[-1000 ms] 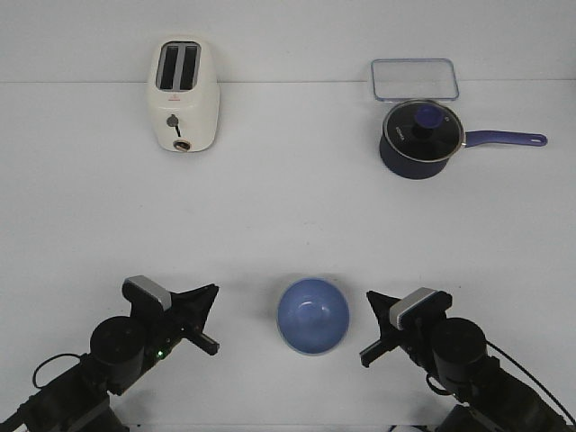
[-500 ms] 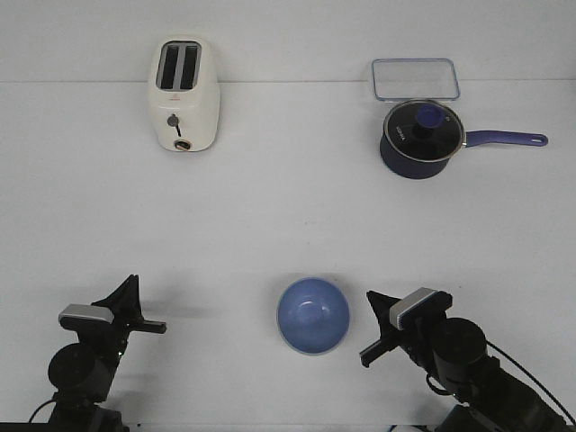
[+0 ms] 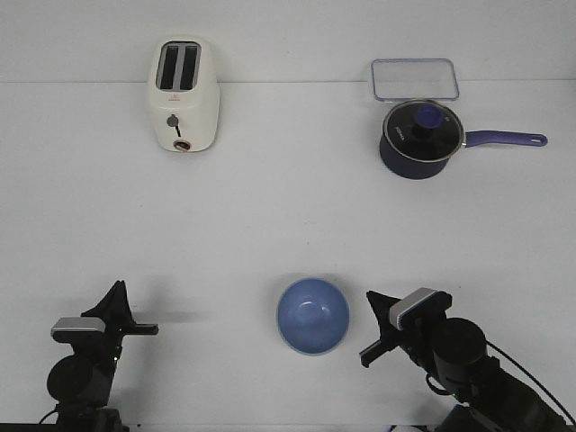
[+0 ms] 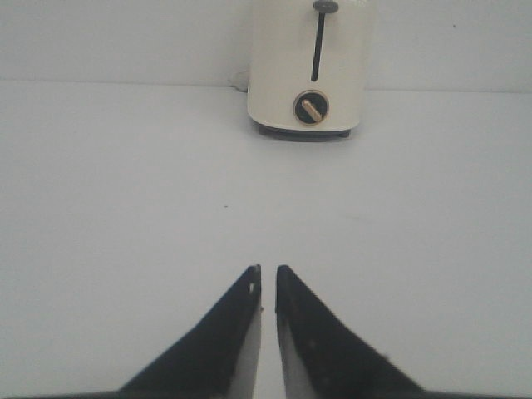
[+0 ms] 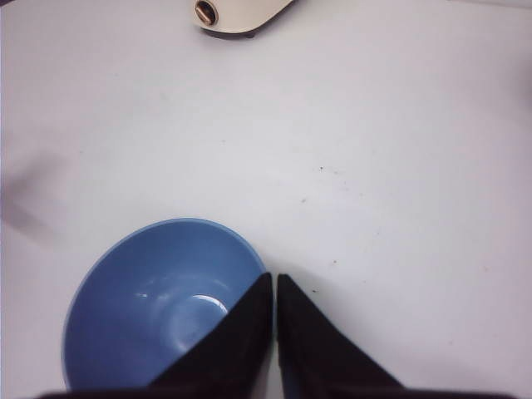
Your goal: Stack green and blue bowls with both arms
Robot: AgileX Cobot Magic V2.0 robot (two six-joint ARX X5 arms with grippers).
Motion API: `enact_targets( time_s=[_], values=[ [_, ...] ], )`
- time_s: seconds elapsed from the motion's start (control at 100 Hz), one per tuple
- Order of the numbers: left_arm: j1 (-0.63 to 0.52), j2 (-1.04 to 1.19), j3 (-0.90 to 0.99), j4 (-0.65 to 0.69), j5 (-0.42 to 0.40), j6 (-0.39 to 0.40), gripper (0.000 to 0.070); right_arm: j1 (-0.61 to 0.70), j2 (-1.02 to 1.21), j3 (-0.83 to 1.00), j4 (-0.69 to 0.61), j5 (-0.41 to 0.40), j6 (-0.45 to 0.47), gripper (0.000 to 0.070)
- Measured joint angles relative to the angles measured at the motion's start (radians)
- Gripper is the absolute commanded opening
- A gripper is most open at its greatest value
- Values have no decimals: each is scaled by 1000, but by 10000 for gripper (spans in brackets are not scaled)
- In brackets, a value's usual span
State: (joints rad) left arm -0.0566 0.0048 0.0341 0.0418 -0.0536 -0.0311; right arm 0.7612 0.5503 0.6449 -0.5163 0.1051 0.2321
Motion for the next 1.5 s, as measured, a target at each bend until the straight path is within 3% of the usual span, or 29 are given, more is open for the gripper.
enact_targets(
  time_s=[0.67,0.79,0.95,1.1,1.33,1.5],
  values=[
    [0,0,0,-1,0,0,15,-17,-8,0,2,26,-29,11],
    [0,0,0,-2,0,0,15,-153,-68,-50,106,-5,-116,11],
    [0,0,0,-1,0,0,15,-453,-252,-242,293,-156,-205,11],
    [0,0,0,-2,0,0,15,-671,-446,-446,344,-161,-227,11],
    [0,0,0,-2,0,0,15,-704,-548,-618,349,-163,-237,11],
    [0,0,0,-1,0,0,15,-704,-549,-630,396,-158,-254,11]
  ],
)
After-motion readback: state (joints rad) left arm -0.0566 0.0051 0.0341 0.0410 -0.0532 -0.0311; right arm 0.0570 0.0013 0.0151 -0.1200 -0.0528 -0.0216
